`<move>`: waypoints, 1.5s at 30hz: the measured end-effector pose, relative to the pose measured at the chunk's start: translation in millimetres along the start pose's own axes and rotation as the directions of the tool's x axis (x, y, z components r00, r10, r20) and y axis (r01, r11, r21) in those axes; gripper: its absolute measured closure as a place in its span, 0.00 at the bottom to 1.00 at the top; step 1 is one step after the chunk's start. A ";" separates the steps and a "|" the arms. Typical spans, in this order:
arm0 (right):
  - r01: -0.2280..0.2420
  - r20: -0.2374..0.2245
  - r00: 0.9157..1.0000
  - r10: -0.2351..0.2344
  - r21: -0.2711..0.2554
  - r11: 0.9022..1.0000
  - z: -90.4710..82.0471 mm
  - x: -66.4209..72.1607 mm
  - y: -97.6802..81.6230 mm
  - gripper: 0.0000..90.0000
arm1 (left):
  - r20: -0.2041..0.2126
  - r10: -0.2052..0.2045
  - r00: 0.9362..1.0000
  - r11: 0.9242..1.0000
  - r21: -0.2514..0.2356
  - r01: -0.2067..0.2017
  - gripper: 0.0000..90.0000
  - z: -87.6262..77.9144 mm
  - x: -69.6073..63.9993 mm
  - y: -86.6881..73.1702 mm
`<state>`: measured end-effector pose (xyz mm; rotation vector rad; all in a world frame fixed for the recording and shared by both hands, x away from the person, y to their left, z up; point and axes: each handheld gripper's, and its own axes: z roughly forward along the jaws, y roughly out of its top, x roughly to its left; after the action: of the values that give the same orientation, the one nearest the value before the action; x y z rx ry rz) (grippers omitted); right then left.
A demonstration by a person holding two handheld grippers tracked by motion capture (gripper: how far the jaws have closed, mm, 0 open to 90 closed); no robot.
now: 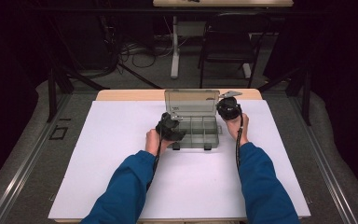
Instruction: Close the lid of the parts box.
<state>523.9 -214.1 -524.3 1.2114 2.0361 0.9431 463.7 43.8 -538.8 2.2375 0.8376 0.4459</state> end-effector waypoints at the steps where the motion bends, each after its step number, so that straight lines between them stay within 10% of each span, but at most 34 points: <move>1: 0.002 -0.001 1.000 -0.002 0.000 1.000 -0.4 0.0 0.1 1.00 | -0.012 -0.003 1.000 1.000 -0.012 0.003 0.41 -2.0 -0.1 0.6; 8: 0.008 -0.006 1.000 -0.008 -0.006 1.000 -1.7 -0.2 -0.8 1.00 | -0.097 -0.021 0.995 0.996 -0.083 0.013 0.04 -23.0 4.3 8.8; 13: 0.012 -0.011 1.000 -0.012 -0.009 1.000 -3.4 0.0 -1.8 1.00 | -0.159 -0.044 0.986 0.993 -0.115 0.026 0.00 -38.4 20.0 18.4; 17: 0.013 -0.014 1.000 -0.013 -0.014 1.000 -4.1 0.2 -2.8 1.00 | -0.205 -0.050 0.977 0.990 -0.143 0.020 0.21 -49.5 36.2 32.8; 25: 0.025 -0.015 1.000 -0.025 -0.022 0.999 -5.2 0.5 -3.9 1.00 | -0.183 -0.035 0.982 0.986 -0.168 0.004 0.60 -53.1 45.5 45.8; 45: 0.009 -0.063 0.998 -0.010 -0.013 1.000 -51.6 -0.6 -3.2 0.79 | -0.129 -0.005 0.992 0.984 -0.179 -0.018 0.73 -60.4 45.6 30.8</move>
<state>483.0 -230.0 -497.0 1.1779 2.0793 0.9999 479.0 87.3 -471.4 2.0620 0.8220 0.6497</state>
